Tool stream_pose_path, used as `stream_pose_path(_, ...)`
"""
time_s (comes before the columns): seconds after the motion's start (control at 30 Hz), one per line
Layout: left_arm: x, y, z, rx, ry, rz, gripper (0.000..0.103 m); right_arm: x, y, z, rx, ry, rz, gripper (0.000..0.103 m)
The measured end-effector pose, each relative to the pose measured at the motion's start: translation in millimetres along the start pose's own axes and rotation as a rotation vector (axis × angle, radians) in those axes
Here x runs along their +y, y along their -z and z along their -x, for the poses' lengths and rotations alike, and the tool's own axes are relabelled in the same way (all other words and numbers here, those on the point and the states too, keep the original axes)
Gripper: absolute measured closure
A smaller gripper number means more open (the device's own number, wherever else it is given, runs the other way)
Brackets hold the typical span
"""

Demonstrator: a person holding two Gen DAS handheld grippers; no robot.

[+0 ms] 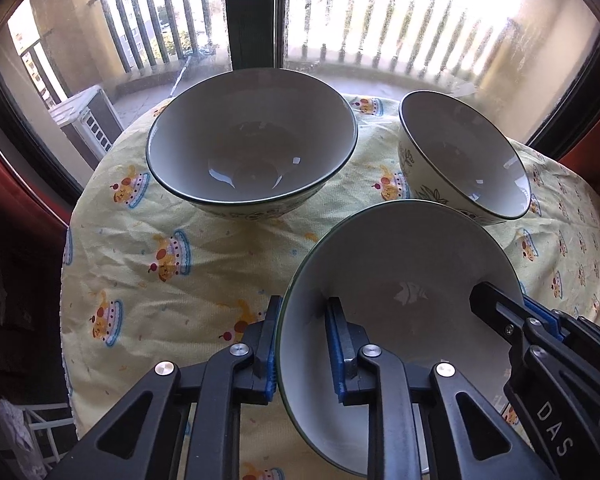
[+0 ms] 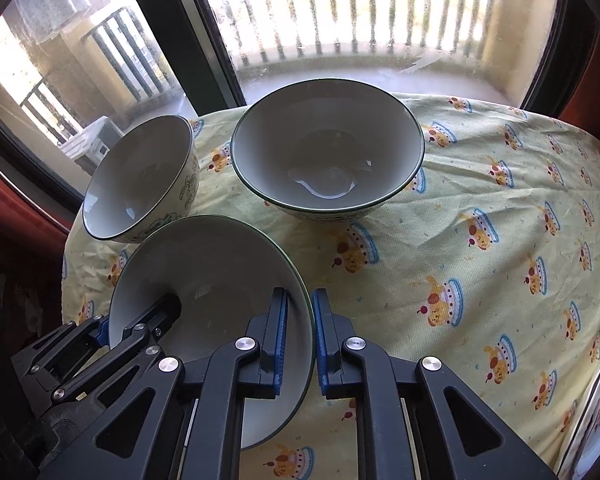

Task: Organize plates and bowls
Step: 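Carry the white bowl with both tools and lower it beside the plate stack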

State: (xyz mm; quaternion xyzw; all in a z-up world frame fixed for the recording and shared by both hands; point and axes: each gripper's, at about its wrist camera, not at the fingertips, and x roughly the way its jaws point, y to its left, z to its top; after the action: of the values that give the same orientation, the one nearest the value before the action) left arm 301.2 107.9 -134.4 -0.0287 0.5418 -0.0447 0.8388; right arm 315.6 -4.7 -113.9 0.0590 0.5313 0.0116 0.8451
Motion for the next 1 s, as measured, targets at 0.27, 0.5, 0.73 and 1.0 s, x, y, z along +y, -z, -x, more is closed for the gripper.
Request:
stream_pose_path(0.27, -22, 16, 14, 0.001, 0.006, -0.029, 0.084, -15, 14, 20, -0.013, 0.014, -0.008, 0.088)
stream_pose_path(0.5, -48, 30, 30, -0.009, 0.009, -0.042, 0.084, -42, 30, 42, -0.018, 0.017, -0.034, 0.088)
stream_pose_path(0.73, -79, 47, 48, -0.019, -0.005, -0.045, 0.084, -70, 46, 66, -0.024, 0.007, -0.035, 0.088)
stream_pose_path(1.0, -119, 75, 65, -0.023, -0.008, -0.025, 0.084, -108, 65, 93, -0.034, -0.003, -0.02, 0.088)
